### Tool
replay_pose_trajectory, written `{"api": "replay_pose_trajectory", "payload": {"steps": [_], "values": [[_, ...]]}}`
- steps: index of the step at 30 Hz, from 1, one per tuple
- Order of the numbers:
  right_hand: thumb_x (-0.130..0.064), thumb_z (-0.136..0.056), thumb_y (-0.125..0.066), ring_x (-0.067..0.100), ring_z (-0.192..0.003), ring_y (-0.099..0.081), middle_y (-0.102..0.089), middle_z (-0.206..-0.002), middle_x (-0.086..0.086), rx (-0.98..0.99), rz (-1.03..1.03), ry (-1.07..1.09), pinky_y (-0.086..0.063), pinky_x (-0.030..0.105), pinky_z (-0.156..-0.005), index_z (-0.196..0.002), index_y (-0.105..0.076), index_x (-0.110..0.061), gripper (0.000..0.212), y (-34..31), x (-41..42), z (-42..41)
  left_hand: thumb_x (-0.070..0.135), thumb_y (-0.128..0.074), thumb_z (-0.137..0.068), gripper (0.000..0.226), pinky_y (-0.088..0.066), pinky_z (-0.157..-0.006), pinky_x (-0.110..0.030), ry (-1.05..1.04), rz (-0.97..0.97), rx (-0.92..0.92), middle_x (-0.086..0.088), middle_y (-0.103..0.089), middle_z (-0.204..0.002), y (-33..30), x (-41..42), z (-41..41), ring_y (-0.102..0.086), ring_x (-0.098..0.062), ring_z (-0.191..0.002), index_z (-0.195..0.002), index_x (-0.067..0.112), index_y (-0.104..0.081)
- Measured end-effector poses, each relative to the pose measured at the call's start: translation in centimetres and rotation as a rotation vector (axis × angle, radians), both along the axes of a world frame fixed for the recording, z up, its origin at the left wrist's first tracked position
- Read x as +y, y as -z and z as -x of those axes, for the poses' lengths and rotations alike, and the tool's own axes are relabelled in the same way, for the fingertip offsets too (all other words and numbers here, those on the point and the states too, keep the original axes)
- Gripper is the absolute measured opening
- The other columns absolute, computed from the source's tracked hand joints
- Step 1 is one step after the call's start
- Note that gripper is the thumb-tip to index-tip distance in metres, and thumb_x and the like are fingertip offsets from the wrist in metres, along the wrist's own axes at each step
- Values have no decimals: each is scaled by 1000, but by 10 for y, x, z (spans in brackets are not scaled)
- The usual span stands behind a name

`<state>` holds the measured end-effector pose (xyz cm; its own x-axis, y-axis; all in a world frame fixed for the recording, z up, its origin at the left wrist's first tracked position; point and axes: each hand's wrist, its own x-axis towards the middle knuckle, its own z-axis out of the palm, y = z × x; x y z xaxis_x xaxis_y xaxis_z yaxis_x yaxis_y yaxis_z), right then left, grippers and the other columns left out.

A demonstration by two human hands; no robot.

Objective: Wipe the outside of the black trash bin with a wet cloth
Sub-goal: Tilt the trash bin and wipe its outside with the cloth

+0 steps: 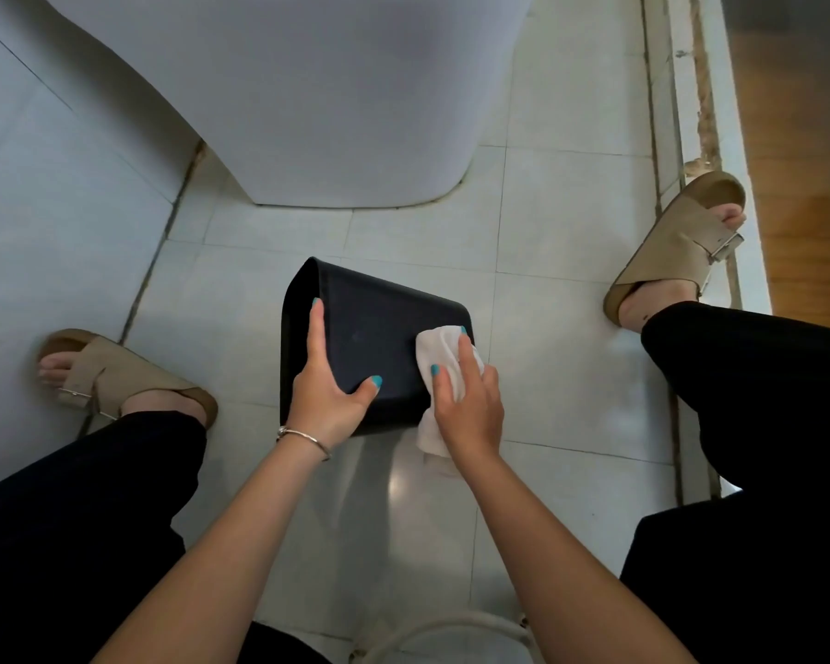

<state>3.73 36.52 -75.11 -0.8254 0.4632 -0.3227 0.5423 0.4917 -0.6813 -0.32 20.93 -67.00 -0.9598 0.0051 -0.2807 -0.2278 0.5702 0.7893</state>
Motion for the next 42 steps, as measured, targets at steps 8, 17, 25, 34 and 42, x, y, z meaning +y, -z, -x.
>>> {"api": "replay_pose_trajectory", "payload": {"steps": [8, 17, 25, 34, 42], "values": [[-45, -98, -43, 36, -102, -57, -49, -118, 14, -131, 7, 186, -45, 39, -88, -152, -19, -43, 59, 25, 30, 4, 11, -76, -80, 109, -34, -100, -22, 36, -6, -25, 26, -26, -134, 2, -13, 0, -34, 2, -117, -150, 41, 2], [-47, -98, -43, 30, -100, -55, -47, -116, 10, -61, -9, 119, -42, 32, -82, -153, -14, -43, 62, 1, -8, 6, 10, -74, -81, 108, -39, -89, -17, 35, 34, 16, 34, -38, -112, -2, -3, -1, -45, 1, -101, -151, 39, 3], [-48, -96, -50, 15, -90, -45, -44, -110, 0, 84, -23, -56, -37, 26, -75, -152, -20, -43, 63, -27, -30, 11, 16, -71, -79, 109, -55, -74, -41, 57, 93, 21, -11, -67, -98, -2, 5, 4, -64, -27, -79, -148, 44, 9], [-44, -96, -51, 26, -108, -56, -51, -121, 6, -6, 43, 48, -37, 27, -80, -150, -28, -43, 59, -14, -9, 29, 16, -71, -80, 109, -55, -75, -41, 60, 125, 32, -11, -64, -101, 0, 1, 7, -63, -27, -79, -149, 42, 9], [-49, -96, -45, 36, -107, -57, -52, -119, 13, -168, -16, 127, -45, 41, -91, -151, -21, -43, 61, 7, 25, 47, 18, -72, -81, 111, -56, -78, -44, 90, 81, 13, 3, -54, -96, 3, -8, 8, -64, -32, -84, -146, 48, 12]]}}
